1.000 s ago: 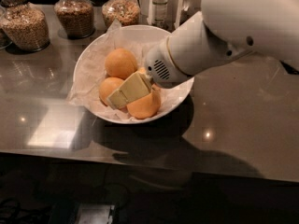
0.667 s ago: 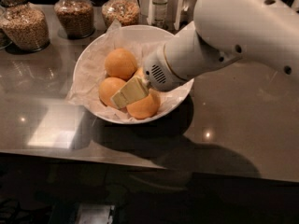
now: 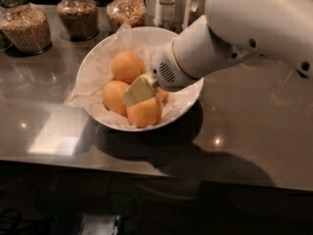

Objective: Pick orange from white bowl

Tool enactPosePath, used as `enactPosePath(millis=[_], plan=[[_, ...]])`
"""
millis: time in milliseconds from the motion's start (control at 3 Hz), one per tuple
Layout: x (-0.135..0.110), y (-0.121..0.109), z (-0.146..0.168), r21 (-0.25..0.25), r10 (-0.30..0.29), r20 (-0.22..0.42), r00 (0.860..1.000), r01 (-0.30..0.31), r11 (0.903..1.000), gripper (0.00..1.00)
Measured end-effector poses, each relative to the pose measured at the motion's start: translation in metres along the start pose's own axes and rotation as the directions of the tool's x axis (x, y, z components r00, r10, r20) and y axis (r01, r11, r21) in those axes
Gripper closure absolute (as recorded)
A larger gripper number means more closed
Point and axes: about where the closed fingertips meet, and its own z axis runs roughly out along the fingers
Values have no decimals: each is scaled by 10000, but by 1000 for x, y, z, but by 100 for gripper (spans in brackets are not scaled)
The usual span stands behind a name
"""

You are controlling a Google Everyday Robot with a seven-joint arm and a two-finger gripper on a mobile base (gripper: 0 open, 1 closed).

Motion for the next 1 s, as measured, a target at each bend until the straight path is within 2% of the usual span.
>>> enactPosePath(millis=[333,667,1000], plan=[[-4,-1,-4,0,0,0,10000,0,10000,36],[-4,-1,-5,4,3,0,10000,-3,10000,19],[13,-21,-14,1015,825,149,9965,-836,9913,19]])
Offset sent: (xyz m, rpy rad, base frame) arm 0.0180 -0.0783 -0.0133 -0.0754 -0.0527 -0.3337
